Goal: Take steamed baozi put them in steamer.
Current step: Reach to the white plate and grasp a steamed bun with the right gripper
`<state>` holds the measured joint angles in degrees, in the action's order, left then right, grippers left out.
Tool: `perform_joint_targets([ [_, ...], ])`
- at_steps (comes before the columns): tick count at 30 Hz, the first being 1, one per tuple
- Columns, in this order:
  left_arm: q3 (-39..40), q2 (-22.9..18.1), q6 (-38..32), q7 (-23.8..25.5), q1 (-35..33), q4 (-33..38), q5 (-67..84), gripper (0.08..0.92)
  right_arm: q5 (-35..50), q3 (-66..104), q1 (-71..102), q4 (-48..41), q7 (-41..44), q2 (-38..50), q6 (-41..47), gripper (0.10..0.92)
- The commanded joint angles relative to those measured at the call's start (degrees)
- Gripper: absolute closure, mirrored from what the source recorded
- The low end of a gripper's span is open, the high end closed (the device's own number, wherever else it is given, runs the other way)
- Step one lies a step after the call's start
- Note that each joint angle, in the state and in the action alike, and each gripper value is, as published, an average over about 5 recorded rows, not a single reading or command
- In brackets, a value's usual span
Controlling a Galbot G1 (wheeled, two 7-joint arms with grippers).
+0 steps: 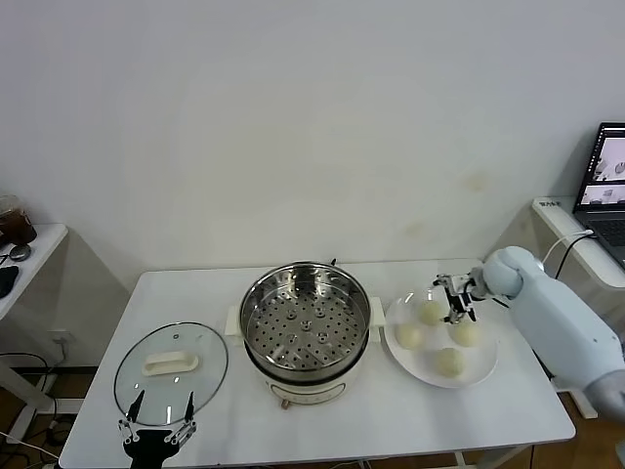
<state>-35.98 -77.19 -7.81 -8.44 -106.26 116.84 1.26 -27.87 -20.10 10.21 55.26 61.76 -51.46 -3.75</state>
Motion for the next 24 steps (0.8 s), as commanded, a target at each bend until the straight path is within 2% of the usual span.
perform_joint_targets([
  [1,-0.4,0.0,-0.1,0.0,0.0,-0.1,-0.2,0.177,0.7,-6.7,-6.3,-6.5,3.8,-1.8,0.1,0.203],
  [12,-0.9,0.2,-0.5,0.4,-0.3,0.7,0.0,0.177,-1.3,-6.1,-6.0,-10.5,1.6,-6.5,0.2,0.208],
  [24,-1.7,0.1,-1.0,0.3,-0.7,0.6,0.0,0.177,-4.9,-4.9,-5.0,-14.3,1.0,-9.5,0.5,0.307],
])
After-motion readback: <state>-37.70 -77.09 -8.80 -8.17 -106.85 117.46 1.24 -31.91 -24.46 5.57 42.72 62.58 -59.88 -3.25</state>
